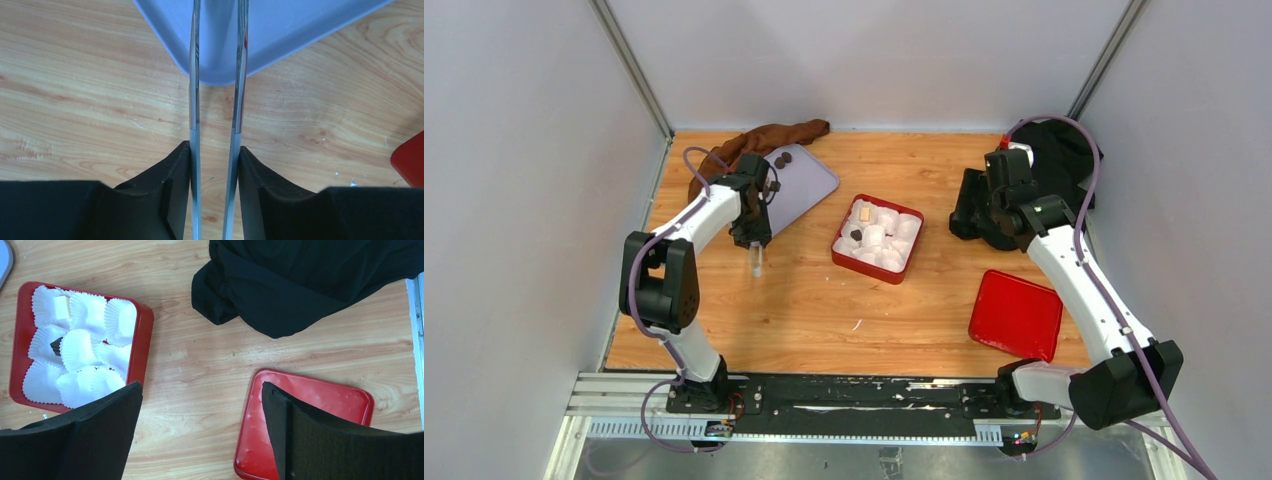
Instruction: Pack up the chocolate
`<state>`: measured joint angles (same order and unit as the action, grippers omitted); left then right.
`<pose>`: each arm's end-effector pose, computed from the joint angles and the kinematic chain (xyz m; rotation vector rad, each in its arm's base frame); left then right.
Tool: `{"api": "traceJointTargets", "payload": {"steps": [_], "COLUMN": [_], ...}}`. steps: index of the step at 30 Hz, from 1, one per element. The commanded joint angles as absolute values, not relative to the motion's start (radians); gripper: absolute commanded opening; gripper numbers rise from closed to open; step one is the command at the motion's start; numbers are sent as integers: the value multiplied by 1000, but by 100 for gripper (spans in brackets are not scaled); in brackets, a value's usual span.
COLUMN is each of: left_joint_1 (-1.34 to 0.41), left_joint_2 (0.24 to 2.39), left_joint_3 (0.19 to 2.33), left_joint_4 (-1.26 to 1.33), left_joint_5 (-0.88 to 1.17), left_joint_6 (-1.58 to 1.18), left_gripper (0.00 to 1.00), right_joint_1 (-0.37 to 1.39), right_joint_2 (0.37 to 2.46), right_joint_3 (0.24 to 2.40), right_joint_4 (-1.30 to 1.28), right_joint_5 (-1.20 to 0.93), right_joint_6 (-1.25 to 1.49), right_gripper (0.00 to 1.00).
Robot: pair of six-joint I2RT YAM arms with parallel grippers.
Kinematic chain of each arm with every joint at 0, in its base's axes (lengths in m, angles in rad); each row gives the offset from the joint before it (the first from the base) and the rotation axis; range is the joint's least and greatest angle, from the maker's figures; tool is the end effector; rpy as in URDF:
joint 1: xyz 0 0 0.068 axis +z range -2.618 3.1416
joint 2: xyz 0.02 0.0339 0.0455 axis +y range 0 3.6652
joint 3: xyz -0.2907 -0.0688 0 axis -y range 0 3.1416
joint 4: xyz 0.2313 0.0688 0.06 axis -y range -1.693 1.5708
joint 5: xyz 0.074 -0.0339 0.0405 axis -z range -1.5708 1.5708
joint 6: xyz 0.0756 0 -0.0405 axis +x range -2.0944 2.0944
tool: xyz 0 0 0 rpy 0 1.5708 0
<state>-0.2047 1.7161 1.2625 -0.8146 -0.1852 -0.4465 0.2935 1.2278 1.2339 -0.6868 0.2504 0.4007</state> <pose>0.3362 -0.0556 0.2121 -0.3763 2.7694 0.1096 0.2616 0.0595 0.3560 0.2525 2.2139 0.0976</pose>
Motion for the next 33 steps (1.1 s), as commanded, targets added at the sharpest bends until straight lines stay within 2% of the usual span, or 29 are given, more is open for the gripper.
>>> {"api": "traceJointTargets", "payload": {"steps": [1, 11, 19, 33], "left_joint_1": [-196, -196, -233, -593], "left_joint_2": [1714, 1639, 1539, 1452], "left_joint_3": [1286, 1268, 1275, 1299], "left_joint_4": [-808, -832, -851, -844], "left_joint_5": [-180, -163, -109, 40], "left_joint_6": [-455, -423, -377, -224], "left_gripper": [25, 0, 0, 0], "right_joint_1": [287, 287, 287, 287], "right_joint_2": [1235, 1239, 1236, 1199], "right_joint_3": [1245, 1239, 1237, 1222], "right_joint_4": [-690, -679, -673, -680], "right_joint_5": [255, 250, 238, 252], "right_joint_6": [401, 409, 415, 400], "right_gripper": [93, 93, 93, 93]}}
